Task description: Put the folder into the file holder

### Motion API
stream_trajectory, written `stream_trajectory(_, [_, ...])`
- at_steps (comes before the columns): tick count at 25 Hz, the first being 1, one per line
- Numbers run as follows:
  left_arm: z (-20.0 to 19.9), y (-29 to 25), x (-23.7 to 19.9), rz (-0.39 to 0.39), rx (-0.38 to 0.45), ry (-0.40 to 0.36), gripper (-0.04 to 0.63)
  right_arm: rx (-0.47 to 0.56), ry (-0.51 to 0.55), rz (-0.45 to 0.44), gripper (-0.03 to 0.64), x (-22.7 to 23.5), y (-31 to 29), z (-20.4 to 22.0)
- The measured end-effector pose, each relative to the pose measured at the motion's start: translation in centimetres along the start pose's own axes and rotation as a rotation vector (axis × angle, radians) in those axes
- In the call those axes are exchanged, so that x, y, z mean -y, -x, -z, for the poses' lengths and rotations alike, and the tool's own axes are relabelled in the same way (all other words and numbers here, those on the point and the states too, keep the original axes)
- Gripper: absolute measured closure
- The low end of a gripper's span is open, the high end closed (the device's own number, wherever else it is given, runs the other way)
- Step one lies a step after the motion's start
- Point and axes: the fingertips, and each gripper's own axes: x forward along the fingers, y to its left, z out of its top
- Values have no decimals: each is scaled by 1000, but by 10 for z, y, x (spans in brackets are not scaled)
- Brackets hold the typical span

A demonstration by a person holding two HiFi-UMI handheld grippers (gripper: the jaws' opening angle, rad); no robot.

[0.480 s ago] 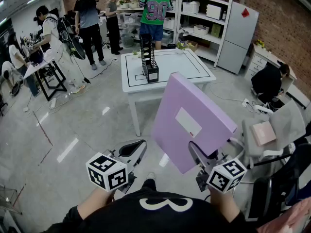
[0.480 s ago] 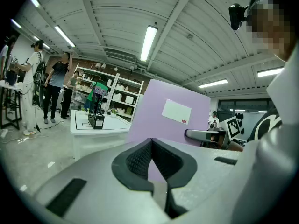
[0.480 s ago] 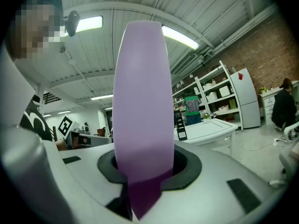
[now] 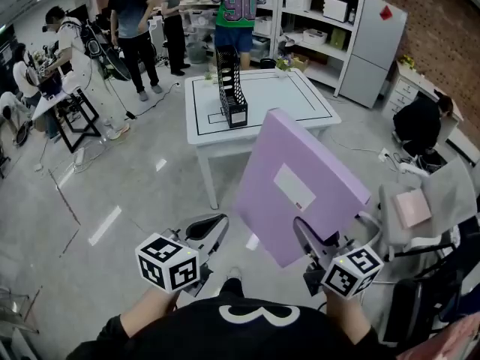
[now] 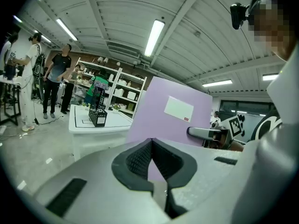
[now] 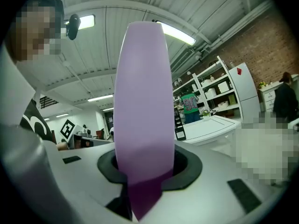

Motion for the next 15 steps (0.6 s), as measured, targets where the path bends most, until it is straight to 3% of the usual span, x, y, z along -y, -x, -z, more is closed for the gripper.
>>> stream_trajectory(15, [-45, -112, -149, 41, -57, 58, 589, -54, -28, 60, 476, 86, -162, -20])
